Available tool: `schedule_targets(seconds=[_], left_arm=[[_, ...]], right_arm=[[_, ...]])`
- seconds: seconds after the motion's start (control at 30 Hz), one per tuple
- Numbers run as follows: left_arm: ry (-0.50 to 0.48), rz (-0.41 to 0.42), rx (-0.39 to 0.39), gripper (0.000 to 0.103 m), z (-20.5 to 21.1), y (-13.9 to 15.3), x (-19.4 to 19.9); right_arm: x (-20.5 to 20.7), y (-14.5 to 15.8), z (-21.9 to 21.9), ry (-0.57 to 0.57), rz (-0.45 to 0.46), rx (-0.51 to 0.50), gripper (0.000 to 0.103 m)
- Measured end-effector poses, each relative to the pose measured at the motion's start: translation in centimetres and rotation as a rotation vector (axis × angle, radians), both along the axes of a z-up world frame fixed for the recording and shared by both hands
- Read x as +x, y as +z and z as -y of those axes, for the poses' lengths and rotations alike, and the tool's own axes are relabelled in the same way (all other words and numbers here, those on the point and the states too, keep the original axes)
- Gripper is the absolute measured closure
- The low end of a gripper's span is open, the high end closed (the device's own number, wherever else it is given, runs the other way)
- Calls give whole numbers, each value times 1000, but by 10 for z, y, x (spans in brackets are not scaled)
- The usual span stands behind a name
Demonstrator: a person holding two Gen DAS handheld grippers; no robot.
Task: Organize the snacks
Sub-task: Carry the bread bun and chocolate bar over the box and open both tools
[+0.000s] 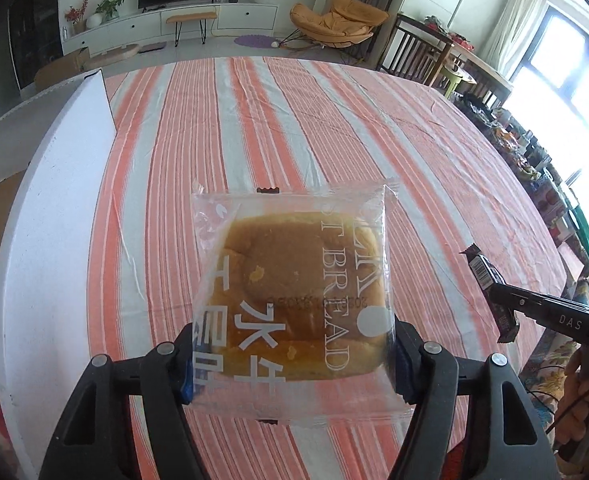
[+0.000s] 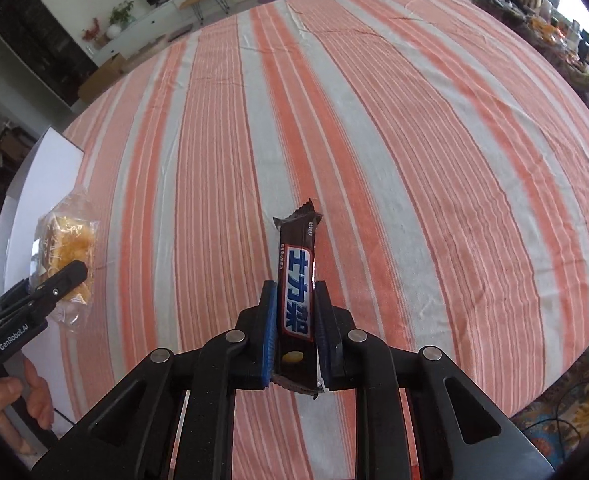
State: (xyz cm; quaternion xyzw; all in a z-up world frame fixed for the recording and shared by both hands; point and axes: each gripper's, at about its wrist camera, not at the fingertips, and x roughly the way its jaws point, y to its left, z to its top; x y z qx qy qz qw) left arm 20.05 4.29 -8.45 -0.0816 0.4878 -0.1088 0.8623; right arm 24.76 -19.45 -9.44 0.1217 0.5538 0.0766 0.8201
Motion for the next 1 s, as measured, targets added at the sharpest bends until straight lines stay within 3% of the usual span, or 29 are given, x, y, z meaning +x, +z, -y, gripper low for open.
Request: schedule_targets(seconds=[0.13, 0.23, 0.37, 0.47, 0.6, 0.7, 0.83, 0.93, 0.97, 1.0], left_arm=[[-26, 61, -160, 33, -6, 49, -41], [-32, 143, -221, 33, -26, 95, -73], [27, 250, -206, 33, -79, 144, -110], [126, 282, -138, 33, -131, 159, -130], [317, 275, 8, 33, -203, 146, -145], [436, 234, 51, 33, -246, 118, -153], [504, 174, 143, 33, -268, 74, -157], [506, 137, 183, 27, -266, 48, -156], [502, 136, 183, 21, -267, 44, -159], [502, 147, 190, 18, -263, 42, -158]], right_arm=[[-20, 34, -14, 45, 59, 73, 85], [-32, 65, -44, 126, 122, 131, 85], [-51, 108, -107, 263, 196, 223, 85], [-64, 131, -158, 367, 232, 299, 85], [-80, 140, -227, 500, 240, 350, 85], [-89, 126, -277, 580, 207, 341, 85], [-95, 97, -325, 659, 178, 299, 84], [-99, 72, -351, 704, 148, 273, 68], [-100, 65, -355, 712, 137, 271, 51], [-100, 61, -355, 712, 135, 265, 46]])
